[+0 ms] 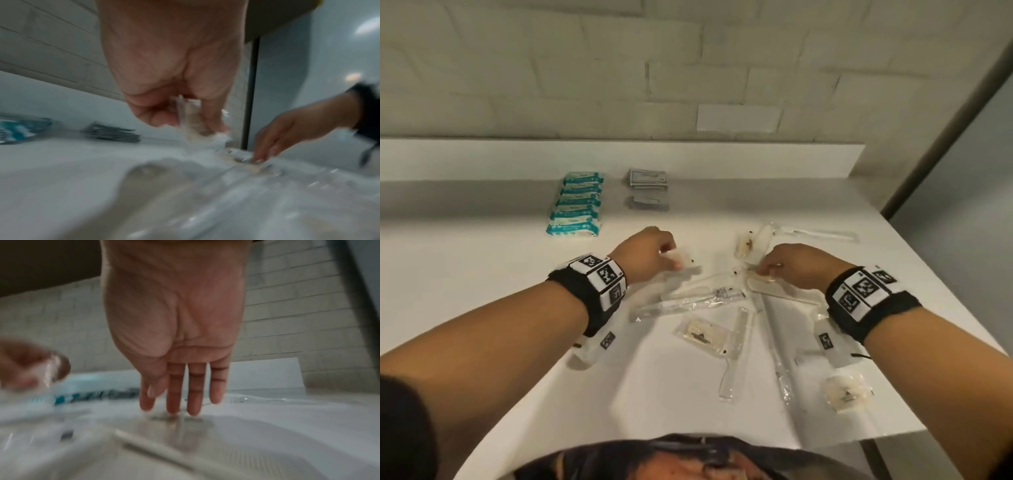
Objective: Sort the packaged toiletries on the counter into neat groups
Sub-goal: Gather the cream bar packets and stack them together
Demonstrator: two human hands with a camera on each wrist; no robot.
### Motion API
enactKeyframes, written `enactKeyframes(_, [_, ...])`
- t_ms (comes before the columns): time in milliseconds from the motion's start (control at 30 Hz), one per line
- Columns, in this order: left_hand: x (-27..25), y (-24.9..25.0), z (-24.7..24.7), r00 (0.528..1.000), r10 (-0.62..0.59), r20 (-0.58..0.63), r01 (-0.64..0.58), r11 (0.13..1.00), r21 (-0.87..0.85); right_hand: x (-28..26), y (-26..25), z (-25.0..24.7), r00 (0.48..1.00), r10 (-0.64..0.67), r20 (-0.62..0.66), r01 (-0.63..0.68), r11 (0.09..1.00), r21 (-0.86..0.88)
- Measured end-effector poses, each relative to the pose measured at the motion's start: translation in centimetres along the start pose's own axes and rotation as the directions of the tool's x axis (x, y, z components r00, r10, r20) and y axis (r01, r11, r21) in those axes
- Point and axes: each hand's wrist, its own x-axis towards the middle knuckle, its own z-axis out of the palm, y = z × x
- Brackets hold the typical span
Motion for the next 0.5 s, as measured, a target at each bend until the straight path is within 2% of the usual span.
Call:
enactKeyframes(67, [-1.7,2.7,0.0,0.981,0.090,0.171,-0.086,0.996,-0.029,0.3,-0.5,0.8,0.999,-0.039,-0.002,0.039,0.999,-0.019])
enactKeyframes(133, [-3.3,4.9,1.0,0.913,0.118,0.391,-0.144,0.989,0.039,1.1,-0.6,1.4,0.999,-0.036,-0.018,0.034,0.997,-0.075])
enactKeyframes(167, [-3.9,5.6,1.9,0.884,0.102,0.456,-0.169,0.980,0.109,1.4,-0.7,1.4,0.999,-0.026,-0.026,0.023,0.995,-0.098])
enactKeyframes(200, [-4.4,6.1,3.0,0.875,0.077,0.477,-0.183,0.967,0.180,1.6,-0.7,1.2,0.999,-0.023,-0.031,0.019,0.992,-0.121])
enactKeyframes(267, [-5.2,6.4,4.7,0.907,0.035,0.420,-0.154,0.955,0.253,2.0,-0.6,0.9,0.999,-0.025,-0.030,0.020,0.989,-0.149])
enactKeyframes(367, [-5.7,7.0,5.1,0.933,-0.021,0.358,-0.083,0.959,0.271,2.2,0.2,1.2,0.999,-0.036,-0.022,0.033,0.993,-0.110])
enactKeyframes(500, [-6.0,7.2,5.0,0.926,-0.077,0.369,-0.015,0.971,0.240,2.2,1.4,1.3,0.998,-0.025,0.051,0.029,0.995,-0.095])
